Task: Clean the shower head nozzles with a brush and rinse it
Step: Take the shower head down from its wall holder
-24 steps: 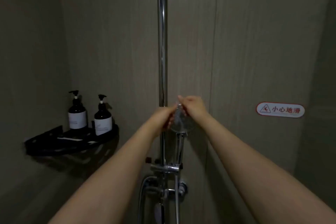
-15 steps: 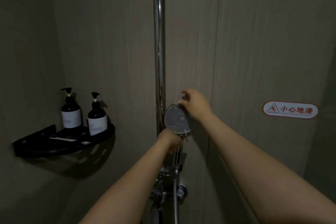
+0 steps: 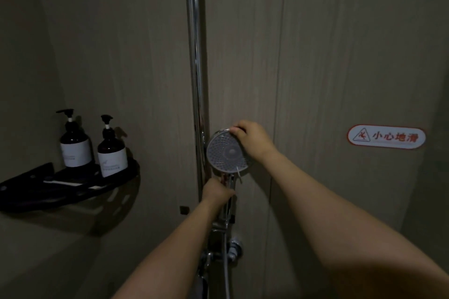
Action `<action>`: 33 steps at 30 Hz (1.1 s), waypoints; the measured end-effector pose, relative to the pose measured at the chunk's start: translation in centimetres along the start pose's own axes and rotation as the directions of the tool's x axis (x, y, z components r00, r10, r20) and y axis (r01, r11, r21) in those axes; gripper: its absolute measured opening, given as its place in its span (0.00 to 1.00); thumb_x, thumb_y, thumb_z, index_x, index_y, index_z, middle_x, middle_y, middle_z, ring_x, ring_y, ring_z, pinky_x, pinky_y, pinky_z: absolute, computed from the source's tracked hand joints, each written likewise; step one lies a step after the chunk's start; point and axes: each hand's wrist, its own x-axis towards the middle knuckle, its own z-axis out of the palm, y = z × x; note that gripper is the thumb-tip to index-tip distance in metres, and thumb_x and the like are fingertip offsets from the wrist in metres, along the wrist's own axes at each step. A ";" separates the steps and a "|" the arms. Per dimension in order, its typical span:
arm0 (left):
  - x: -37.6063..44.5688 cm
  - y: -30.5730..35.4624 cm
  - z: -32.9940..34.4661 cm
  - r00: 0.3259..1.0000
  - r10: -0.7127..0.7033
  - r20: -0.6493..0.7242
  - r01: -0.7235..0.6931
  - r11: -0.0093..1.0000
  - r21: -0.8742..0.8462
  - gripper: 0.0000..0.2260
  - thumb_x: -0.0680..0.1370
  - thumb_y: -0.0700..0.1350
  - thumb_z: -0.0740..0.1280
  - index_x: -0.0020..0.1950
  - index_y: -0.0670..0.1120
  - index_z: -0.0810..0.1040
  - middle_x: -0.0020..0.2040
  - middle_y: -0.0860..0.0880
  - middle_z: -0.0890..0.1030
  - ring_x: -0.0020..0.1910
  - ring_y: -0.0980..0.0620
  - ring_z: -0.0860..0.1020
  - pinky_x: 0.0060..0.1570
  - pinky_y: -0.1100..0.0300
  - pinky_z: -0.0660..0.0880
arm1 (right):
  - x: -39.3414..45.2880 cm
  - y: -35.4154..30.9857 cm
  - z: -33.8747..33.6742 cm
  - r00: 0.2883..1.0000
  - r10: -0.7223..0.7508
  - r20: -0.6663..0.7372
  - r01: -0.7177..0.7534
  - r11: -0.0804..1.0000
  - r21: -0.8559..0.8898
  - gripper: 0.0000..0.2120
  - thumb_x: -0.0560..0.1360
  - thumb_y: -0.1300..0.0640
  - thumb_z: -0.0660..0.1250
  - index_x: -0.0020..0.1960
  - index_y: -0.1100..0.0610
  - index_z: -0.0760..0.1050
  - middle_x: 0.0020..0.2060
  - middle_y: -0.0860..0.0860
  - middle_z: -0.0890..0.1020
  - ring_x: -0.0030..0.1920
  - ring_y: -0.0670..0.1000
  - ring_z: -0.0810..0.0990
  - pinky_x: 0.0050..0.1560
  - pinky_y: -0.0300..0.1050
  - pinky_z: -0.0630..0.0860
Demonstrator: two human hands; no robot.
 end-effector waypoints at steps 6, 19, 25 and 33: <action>0.1 -0.4 1.0 0.996 0.032 -0.081 -0.040 0.994 -0.102 0.19 0.74 0.39 0.69 0.64 0.37 0.74 0.61 0.41 0.79 0.60 0.44 0.76 0.55 0.60 0.71 | -0.1 0.2 -0.2 0.999 -0.022 0.025 0.021 0.999 0.042 0.12 0.78 0.57 0.60 0.53 0.64 0.78 0.49 0.60 0.82 0.47 0.52 0.77 0.41 0.38 0.64; -1.3 6.3 1.7 0.958 0.286 0.028 -0.267 0.921 -0.284 0.08 0.73 0.36 0.69 0.51 0.37 0.77 0.41 0.47 0.77 0.43 0.50 0.77 0.46 0.59 0.74 | 1.0 -1.1 -6.8 0.942 -0.120 -0.313 0.164 0.979 0.118 0.10 0.75 0.61 0.65 0.51 0.65 0.81 0.46 0.60 0.83 0.44 0.48 0.77 0.47 0.40 0.71; -3.1 6.7 1.0 0.932 0.345 0.113 -0.303 0.909 -0.285 0.06 0.74 0.41 0.68 0.41 0.45 0.71 0.37 0.49 0.74 0.37 0.54 0.73 0.39 0.64 0.70 | 0.1 -2.2 -8.2 0.923 -0.160 -0.348 0.206 0.974 0.097 0.09 0.75 0.61 0.65 0.50 0.65 0.81 0.46 0.60 0.84 0.44 0.48 0.77 0.48 0.40 0.71; -6.3 5.2 -4.5 0.933 0.339 0.118 -0.268 0.876 -0.401 0.08 0.79 0.42 0.62 0.40 0.47 0.76 0.41 0.48 0.81 0.46 0.51 0.79 0.53 0.57 0.75 | -0.1 -7.7 -6.3 0.906 -0.243 -0.347 0.301 0.945 0.125 0.09 0.74 0.61 0.66 0.50 0.65 0.82 0.47 0.60 0.84 0.45 0.48 0.77 0.49 0.40 0.72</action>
